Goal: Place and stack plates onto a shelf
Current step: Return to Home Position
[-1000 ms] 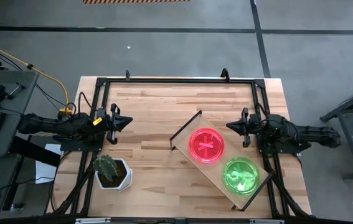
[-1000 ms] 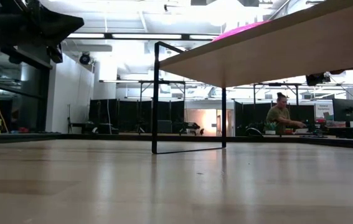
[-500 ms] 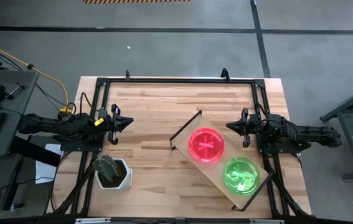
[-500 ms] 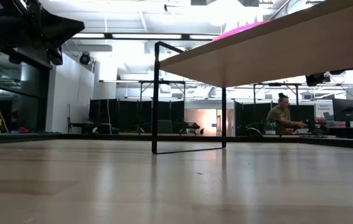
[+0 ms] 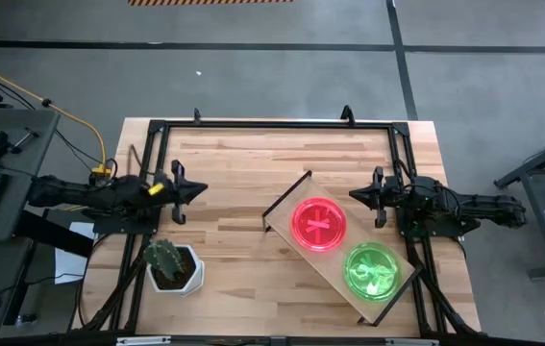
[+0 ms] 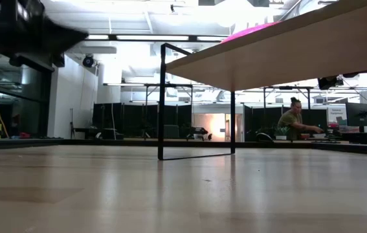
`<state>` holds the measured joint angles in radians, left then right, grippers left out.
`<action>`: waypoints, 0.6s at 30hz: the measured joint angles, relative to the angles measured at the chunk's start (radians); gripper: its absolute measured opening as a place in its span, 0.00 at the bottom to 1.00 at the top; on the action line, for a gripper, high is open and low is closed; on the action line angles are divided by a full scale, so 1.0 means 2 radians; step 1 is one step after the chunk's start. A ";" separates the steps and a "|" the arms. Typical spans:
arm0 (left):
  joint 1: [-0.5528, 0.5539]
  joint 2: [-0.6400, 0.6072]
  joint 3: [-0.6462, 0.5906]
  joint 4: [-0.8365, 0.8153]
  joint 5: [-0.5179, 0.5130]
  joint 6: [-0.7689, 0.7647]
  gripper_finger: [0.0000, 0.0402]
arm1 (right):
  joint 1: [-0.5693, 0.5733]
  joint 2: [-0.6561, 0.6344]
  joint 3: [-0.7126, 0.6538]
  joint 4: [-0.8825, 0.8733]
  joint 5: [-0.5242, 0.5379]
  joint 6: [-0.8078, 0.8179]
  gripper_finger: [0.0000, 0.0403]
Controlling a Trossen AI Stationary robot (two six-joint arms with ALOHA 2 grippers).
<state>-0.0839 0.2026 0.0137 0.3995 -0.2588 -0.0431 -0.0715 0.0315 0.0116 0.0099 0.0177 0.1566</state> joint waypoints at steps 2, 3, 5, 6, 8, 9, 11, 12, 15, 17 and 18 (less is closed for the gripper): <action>0.000 0.000 0.000 -0.054 0.004 0.024 0.00 | 0.000 0.000 0.000 0.000 0.000 0.000 0.00; 0.000 -0.005 0.000 -0.098 0.010 0.022 0.00 | 0.000 0.000 0.000 0.000 0.000 0.000 0.00; 0.001 -0.022 -0.001 -0.183 0.027 -0.006 0.00 | 0.000 0.000 0.000 0.000 0.000 0.000 0.00; 0.005 -0.029 0.000 -0.185 0.039 -0.016 0.00 | 0.000 0.000 0.000 0.000 0.000 0.000 0.00; 0.012 -0.041 0.000 -0.177 0.066 -0.002 0.00 | 0.000 0.000 0.000 0.000 0.000 0.000 0.00; 0.013 -0.051 0.000 -0.187 0.076 0.010 0.00 | 0.000 0.000 0.000 0.000 0.000 0.000 0.00; 0.016 -0.074 -0.001 -0.190 0.087 0.028 0.00 | 0.000 0.000 0.000 0.000 0.000 0.000 0.00; 0.017 -0.087 -0.001 -0.191 0.088 0.030 0.00 | 0.000 0.000 0.000 0.000 0.000 0.000 0.00; 0.018 -0.100 0.000 -0.188 0.087 0.031 0.00 | 0.000 0.000 0.000 0.000 0.000 0.000 0.00; 0.014 -0.099 -0.001 -0.191 0.090 0.020 0.00 | 0.000 0.000 0.000 0.000 0.000 0.000 0.00; 0.012 -0.099 -0.001 -0.191 0.091 0.010 0.00 | 0.000 0.000 0.000 0.000 0.000 0.000 0.00</action>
<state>-0.0607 0.0037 0.0116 0.0172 -0.0767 -0.0232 -0.0715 0.0322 0.0116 0.0097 0.0185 0.1566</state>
